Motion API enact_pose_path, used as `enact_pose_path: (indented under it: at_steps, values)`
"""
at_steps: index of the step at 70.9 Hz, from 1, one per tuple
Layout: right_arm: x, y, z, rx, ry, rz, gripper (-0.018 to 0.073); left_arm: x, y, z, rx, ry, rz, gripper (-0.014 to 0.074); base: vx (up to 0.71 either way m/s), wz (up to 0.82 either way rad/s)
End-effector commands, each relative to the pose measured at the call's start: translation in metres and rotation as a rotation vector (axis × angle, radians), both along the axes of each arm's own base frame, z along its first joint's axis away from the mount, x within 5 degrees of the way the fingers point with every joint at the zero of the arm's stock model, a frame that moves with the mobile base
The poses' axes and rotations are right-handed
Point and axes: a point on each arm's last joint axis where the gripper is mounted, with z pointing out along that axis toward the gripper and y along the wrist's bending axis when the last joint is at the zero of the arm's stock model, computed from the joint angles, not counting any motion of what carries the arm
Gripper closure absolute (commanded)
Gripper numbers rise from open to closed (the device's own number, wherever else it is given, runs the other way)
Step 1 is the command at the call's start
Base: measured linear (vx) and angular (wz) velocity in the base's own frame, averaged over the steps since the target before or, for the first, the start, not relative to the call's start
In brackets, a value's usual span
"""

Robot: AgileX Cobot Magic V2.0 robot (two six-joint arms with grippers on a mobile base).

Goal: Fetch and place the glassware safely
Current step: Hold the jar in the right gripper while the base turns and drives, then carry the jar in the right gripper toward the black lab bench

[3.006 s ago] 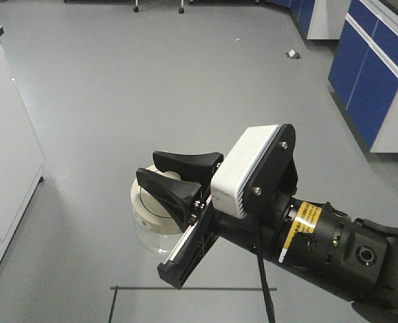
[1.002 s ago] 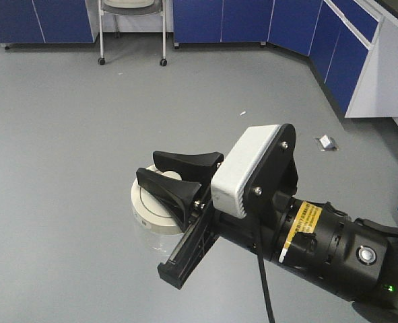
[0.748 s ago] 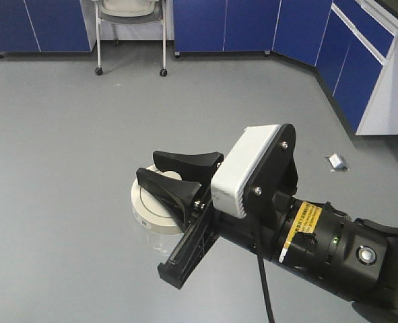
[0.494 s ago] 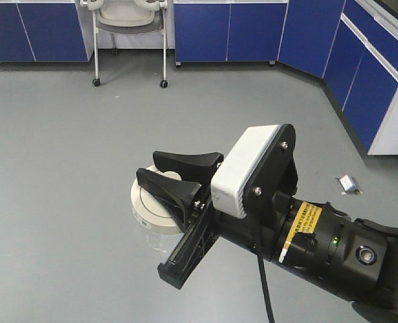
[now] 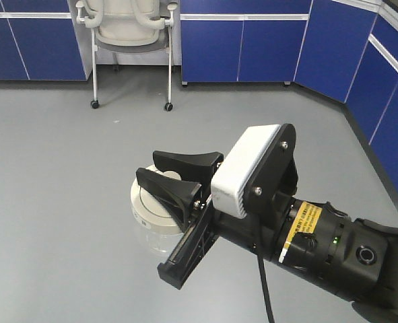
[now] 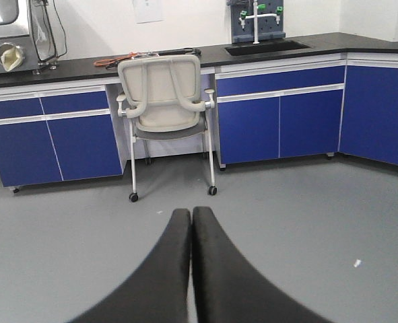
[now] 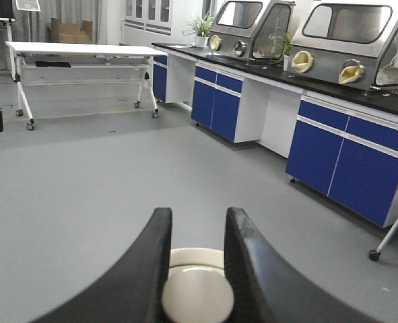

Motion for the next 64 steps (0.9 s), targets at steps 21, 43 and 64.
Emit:
enact_pose_path:
  at_steps: [21,43,64]
  values:
    - [-0.004,-0.0016,0.0267,0.127,-0.089,0.023,0.0563,-0.0004,-0.0006,0.0142,-0.014,-0.086,-0.008,0.0603,0.55,0.0]
    - [-0.004,-0.0017,0.0267,0.127,-0.089,0.023,0.0563,-0.0004,-0.0006,0.0142,-0.014,-0.086,-0.008,0.0603,0.51,0.02]
    - [-0.0039,-0.0017,0.0267,0.128,-0.089,0.023,0.0563,-0.0004,-0.0006,0.0142,-0.014,-0.086,-0.008,0.0603,0.46,0.06]
